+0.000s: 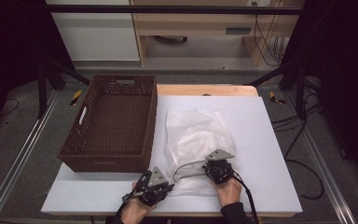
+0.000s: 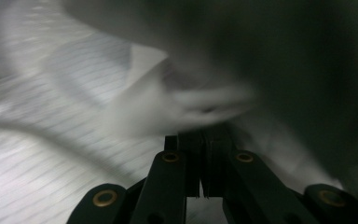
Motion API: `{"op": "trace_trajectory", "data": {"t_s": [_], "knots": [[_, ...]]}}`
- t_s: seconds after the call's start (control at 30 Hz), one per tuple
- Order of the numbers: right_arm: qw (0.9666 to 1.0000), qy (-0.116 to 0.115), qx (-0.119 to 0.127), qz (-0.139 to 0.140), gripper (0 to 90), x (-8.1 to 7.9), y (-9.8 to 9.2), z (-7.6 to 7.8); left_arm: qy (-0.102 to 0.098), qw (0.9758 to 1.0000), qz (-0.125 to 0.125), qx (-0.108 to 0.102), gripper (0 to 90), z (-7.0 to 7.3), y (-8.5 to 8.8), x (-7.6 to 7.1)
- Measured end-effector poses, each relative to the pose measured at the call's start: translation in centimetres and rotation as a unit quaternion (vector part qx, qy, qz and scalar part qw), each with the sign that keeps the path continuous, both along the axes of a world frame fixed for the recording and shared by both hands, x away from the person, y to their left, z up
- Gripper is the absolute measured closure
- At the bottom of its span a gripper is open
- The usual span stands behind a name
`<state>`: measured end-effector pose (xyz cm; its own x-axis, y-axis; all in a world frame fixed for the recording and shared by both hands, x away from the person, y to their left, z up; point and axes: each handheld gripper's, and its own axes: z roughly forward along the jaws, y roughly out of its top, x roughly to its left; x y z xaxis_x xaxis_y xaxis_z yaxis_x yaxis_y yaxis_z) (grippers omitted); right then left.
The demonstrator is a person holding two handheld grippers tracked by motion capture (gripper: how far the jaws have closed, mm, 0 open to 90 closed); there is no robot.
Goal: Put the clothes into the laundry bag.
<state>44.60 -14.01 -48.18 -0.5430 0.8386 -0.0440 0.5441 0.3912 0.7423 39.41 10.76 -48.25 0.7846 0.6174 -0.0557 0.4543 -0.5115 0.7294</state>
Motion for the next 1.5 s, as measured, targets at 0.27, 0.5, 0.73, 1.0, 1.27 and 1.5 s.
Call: {"op": "trace_trajectory", "data": {"t_s": [0.27,0.5,0.73,1.0,1.27,1.5], "knots": [[0.9985,-0.04,-0.004,-0.036,84.2,1.8,0.0,-0.5,0.001,1.0,-0.001,0.001,83.5,0.0,0.1,0.1],[0.999,-0.028,0.032,-0.011,65.4,-1.0,-1.0,1.1,0.001,1.0,0.0,0.0,83.4,0.0,0.0,0.0],[0.9957,-0.048,0.079,0.013,75.9,-2.8,-1.5,2.7,0.004,1.0,0.004,-0.002,83.3,0.0,0.0,0.1],[0.9979,-0.041,0.05,-0.008,90.0,0.0,-0.2,1.6,0.006,1.0,0.005,-0.001,84.6,0.1,0.0,0.1],[0.9975,-0.051,0.028,-0.04,90.0,2.7,-0.5,0.7,0.008,0.9999,0.007,-0.003,84.9,0.1,0.1,0.1],[0.9979,-0.047,0.03,-0.032,79.9,2.2,-0.5,0.8,0.012,0.9998,0.012,-0.01,83.8,0.1,0.0,0.0]]}}
